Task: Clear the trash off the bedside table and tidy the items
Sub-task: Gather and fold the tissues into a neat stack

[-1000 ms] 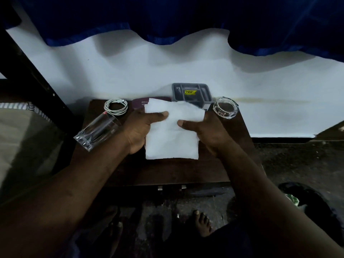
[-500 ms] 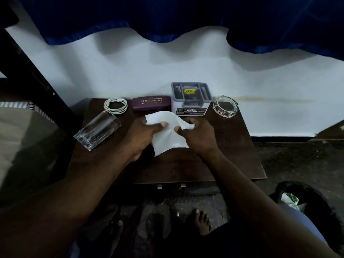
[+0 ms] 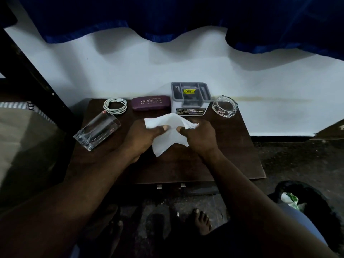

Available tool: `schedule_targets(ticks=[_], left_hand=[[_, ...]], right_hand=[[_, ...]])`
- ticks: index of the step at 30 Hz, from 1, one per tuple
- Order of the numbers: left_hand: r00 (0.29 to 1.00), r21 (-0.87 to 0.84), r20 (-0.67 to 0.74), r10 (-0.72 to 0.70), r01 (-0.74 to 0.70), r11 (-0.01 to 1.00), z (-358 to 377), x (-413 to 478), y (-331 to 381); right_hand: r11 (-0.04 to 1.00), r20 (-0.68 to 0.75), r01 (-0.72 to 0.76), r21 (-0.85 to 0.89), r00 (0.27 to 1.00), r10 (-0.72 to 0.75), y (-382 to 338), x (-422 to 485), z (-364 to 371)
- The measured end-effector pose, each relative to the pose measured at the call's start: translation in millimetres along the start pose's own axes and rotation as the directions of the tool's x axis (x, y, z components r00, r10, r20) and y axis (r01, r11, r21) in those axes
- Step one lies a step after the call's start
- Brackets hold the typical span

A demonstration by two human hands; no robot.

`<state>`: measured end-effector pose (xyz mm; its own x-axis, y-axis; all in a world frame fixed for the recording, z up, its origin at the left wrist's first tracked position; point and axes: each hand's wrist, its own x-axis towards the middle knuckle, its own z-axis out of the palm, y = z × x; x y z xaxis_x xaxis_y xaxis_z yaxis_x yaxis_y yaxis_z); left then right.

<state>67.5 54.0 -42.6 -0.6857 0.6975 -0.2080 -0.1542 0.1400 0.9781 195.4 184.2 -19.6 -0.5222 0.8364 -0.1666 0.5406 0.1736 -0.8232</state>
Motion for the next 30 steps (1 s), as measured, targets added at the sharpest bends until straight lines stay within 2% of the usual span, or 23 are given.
schedule_targets(ticks=[3, 6, 9, 11, 13, 16, 19, 21, 23, 26, 30], left_hand=[[0.990, -0.017, -0.070, 0.119, -0.121, 0.993, 4.4, -0.3, 8.5], [0.978, -0.083, -0.049, 0.201, -0.204, 0.975, 0.8, 4.5, 17.9], [0.995, -0.133, -0.003, 0.105, -0.104, 0.986, -8.2, 10.9, 11.4], [1.000, -0.102, 0.028, 0.001, 0.002, 0.995, -9.7, 10.6, 1.2], [0.999, -0.049, 0.014, -0.042, 0.042, 0.998, -7.2, 7.8, -6.4], [0.999, -0.038, -0.034, 0.019, -0.020, 0.999, 0.2, 3.5, -2.6], [0.986, -0.065, -0.078, 0.145, -0.150, 0.986, 3.2, 2.9, 14.3], [0.982, -0.095, -0.066, 0.178, -0.184, 0.978, 0.0, 4.3, 22.0], [0.992, -0.114, -0.048, 0.119, -0.124, 0.986, -3.3, 5.6, 19.9], [0.994, -0.109, -0.091, -0.053, 0.043, 0.993, -5.1, 6.0, 10.5], [0.990, -0.173, -0.062, -0.125, 0.112, 0.978, -1.2, 4.7, 17.0]], right_hand=[[0.995, -0.059, 0.026, 0.091, 0.998, -0.021, -4.1, 1.6, -0.2], [0.983, -0.128, 0.060, 0.173, 0.991, -0.038, -9.7, 4.7, -5.7], [0.986, -0.076, 0.049, 0.160, 0.996, -0.038, -4.6, 6.6, -7.3], [0.994, -0.005, -0.017, 0.107, 1.000, 0.017, 2.1, 4.9, -3.3], [0.999, -0.011, -0.029, 0.043, 1.000, 0.030, 7.5, 3.7, 1.3], [1.000, -0.076, 0.019, -0.005, 0.997, -0.019, 5.2, 4.4, 2.7], [0.995, -0.101, 0.040, 0.087, 0.994, -0.031, -2.8, 8.2, -1.4], [0.989, -0.066, 0.054, 0.138, 0.997, -0.045, -6.8, 9.2, -4.3], [0.988, 0.008, 0.037, 0.151, 0.999, -0.039, -5.7, 8.3, -4.6], [0.987, 0.072, -0.049, 0.155, 0.997, 0.038, 0.4, 7.5, -0.4], [0.893, 0.165, -0.160, 0.419, 0.981, 0.099, -5.5, 7.6, -0.5]])
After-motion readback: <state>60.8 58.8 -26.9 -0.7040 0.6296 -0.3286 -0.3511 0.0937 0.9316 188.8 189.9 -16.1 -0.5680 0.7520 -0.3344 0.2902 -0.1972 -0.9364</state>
